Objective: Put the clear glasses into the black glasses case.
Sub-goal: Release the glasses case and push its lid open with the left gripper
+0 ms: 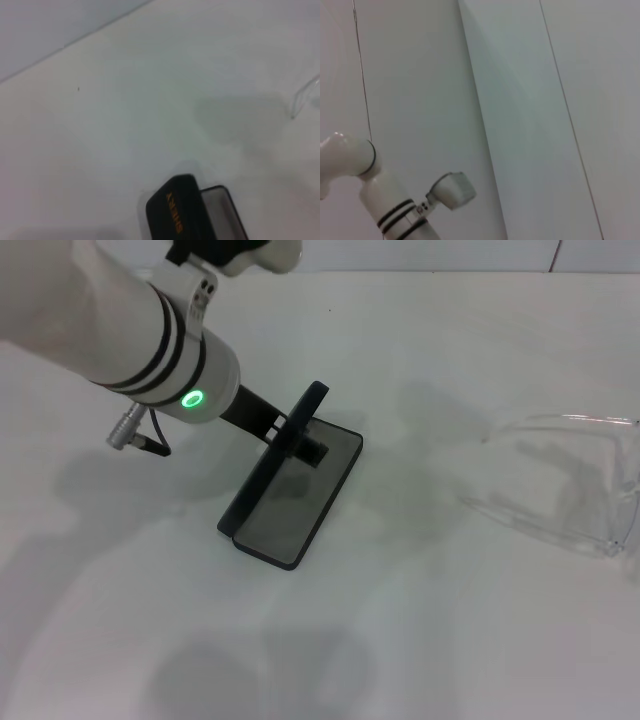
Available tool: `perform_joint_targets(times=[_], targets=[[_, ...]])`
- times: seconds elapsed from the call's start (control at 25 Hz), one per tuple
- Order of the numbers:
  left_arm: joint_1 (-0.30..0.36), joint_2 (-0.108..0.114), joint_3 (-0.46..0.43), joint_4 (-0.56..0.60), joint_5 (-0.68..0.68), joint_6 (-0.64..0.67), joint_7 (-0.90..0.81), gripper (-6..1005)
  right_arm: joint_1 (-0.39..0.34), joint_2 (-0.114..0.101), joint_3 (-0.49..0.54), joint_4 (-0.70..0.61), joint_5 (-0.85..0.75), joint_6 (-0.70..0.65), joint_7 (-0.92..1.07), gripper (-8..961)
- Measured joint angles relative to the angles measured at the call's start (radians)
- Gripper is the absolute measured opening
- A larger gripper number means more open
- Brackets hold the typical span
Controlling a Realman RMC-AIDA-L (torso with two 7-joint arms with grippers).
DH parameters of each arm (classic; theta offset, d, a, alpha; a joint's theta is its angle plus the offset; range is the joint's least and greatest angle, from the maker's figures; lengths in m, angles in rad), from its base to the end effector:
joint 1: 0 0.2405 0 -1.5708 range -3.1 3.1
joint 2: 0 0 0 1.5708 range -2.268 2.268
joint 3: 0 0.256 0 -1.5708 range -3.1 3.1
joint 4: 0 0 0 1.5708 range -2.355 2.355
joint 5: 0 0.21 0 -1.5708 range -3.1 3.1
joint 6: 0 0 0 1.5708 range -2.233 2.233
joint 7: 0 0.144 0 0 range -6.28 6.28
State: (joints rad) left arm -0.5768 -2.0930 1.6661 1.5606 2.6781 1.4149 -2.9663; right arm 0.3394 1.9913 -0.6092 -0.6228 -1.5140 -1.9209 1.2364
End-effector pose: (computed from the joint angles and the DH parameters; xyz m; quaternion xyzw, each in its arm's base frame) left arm -0.1224 0.3468 -0.0258 -0.8986 -0.3315 0.1254 0.2587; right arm 0.2747 0.2751 0.0888 -0.8517 0.1224 0.4684 0.2005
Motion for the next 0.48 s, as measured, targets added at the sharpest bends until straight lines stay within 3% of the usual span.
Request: perform_joint_targets(times=[0.48], targets=[[-0.026, 0.000, 0.036, -0.147, 0.009, -0.078, 0.014, 725, -0.009, 0.004, 0.027, 0.002, 0.000, -0.006, -0.002, 845]])
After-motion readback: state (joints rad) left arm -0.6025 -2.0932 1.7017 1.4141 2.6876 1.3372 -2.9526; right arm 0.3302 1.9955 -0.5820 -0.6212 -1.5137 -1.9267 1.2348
